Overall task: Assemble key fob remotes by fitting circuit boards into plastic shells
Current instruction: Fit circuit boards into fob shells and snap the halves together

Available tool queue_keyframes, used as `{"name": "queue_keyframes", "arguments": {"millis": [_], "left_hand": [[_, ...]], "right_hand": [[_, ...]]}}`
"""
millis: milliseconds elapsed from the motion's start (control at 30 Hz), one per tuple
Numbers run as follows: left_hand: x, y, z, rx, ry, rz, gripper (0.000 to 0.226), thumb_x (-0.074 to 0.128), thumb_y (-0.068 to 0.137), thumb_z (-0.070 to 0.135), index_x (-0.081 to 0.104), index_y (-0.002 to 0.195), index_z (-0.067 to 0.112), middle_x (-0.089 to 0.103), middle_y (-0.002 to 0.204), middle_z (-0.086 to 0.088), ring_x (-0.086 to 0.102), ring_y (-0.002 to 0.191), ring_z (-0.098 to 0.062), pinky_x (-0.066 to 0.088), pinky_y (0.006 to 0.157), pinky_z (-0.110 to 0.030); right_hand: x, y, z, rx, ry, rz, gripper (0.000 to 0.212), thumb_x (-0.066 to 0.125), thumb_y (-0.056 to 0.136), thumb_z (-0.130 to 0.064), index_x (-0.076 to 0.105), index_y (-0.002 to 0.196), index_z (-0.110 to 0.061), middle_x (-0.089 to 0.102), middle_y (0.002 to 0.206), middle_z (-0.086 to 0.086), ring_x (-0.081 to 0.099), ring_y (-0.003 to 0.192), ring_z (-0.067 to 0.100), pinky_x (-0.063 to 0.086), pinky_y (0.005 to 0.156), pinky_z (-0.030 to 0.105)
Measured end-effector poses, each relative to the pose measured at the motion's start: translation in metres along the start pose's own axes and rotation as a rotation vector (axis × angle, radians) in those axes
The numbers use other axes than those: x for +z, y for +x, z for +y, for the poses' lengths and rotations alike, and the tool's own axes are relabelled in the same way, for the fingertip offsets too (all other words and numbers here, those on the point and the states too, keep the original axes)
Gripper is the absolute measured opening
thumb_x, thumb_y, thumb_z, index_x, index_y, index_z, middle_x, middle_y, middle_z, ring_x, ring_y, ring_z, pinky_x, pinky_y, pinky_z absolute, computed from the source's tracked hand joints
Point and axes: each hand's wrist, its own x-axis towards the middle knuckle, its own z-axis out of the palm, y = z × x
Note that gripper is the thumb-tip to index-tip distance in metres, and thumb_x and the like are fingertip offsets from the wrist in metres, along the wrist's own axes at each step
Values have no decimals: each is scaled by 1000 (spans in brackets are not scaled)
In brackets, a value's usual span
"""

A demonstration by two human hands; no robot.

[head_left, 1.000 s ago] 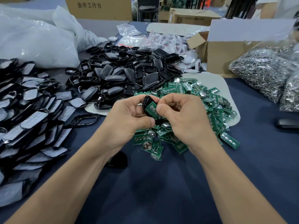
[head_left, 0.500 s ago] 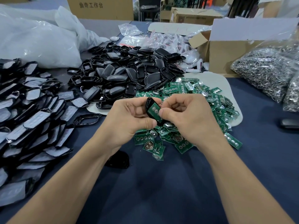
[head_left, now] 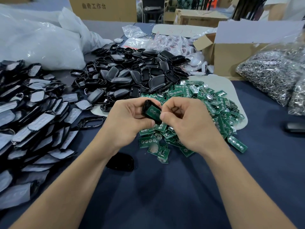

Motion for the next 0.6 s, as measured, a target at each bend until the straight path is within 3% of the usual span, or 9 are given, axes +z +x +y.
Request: {"name": "queue_keyframes", "arguments": {"millis": [200, 333, 433, 600], "left_hand": [[2, 1, -4, -29, -92, 2, 50, 74, 80, -20, 69, 124, 3, 79, 99, -14, 72, 91, -23, 61, 87, -37], [6, 1, -5, -32, -68, 0, 49, 74, 79, -21, 71, 120, 4, 79, 100, -15, 73, 91, -23, 60, 84, -31], [10, 1, -5, -10, 55, 33, 51, 77, 75, -22, 74, 111, 13, 80, 95, -9, 75, 89, -18, 58, 80, -25], [10, 0, -4, 45, 252, 21, 56, 80, 76, -12, 74, 104, 36, 79, 93, 7, 75, 89, -11, 57, 86, -26]], "right_hand": [[3, -3, 0, -17, -80, 225, 20, 84, 76, -18, 79, 89, -32, 70, 75, -14, 60, 63, 4, 45, 59, 12], [5, -3, 2, 3, -147, 240, 21, 87, 71, -21, 78, 84, -35, 67, 68, -13, 60, 61, 6, 48, 57, 16], [8, -3, 2, -10, -220, 242, 21, 87, 69, -19, 69, 72, -30, 65, 77, -21, 58, 59, 5, 48, 56, 17], [6, -2, 5, 2, -123, 140, 27, 83, 73, -7, 63, 68, -24, 62, 62, -15, 52, 52, 2, 43, 53, 14]]}}
